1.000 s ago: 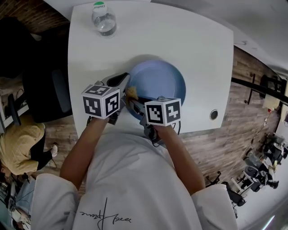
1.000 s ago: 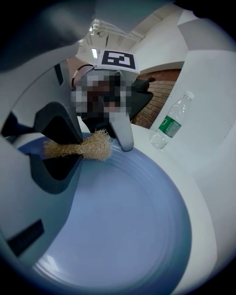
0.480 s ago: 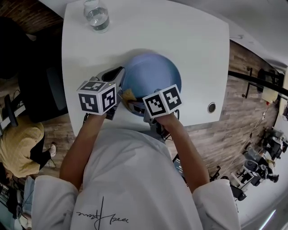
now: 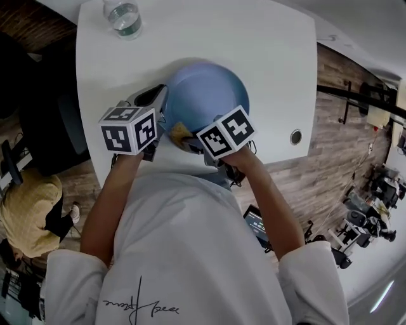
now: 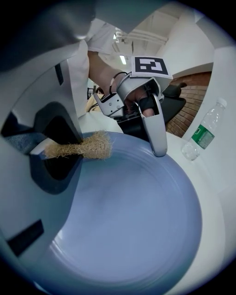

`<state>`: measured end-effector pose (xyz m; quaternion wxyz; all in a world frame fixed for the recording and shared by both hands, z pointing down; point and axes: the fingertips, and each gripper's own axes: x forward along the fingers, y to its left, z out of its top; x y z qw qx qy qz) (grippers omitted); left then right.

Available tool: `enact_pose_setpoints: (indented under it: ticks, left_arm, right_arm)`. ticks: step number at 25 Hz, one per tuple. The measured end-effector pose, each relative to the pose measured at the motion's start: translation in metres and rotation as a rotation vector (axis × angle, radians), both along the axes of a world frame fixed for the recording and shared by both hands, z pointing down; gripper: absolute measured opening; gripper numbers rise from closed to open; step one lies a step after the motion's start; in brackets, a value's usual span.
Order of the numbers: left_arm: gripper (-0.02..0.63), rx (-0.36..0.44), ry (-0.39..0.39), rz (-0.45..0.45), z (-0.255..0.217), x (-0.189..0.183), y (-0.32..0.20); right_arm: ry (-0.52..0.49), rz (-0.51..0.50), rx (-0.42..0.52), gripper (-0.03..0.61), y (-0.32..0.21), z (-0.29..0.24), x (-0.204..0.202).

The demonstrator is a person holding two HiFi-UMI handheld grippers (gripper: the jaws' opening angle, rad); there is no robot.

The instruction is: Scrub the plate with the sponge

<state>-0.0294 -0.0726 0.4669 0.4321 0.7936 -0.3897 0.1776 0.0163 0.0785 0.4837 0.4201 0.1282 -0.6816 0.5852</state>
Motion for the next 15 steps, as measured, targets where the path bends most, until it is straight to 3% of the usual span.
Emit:
enact_pose_setpoints:
  ticks: [5, 15]
  left_arm:
    - [0.018, 0.006, -0.002, -0.013, -0.003, 0.001, -0.002]
    - [0.018, 0.010, -0.014, -0.008, -0.002, 0.002, -0.001]
  right_arm:
    - [0.033, -0.073, 0.026, 0.040, 0.005, -0.003, 0.011]
    - [0.048, -0.067, 0.026, 0.040, 0.011, -0.003, 0.020]
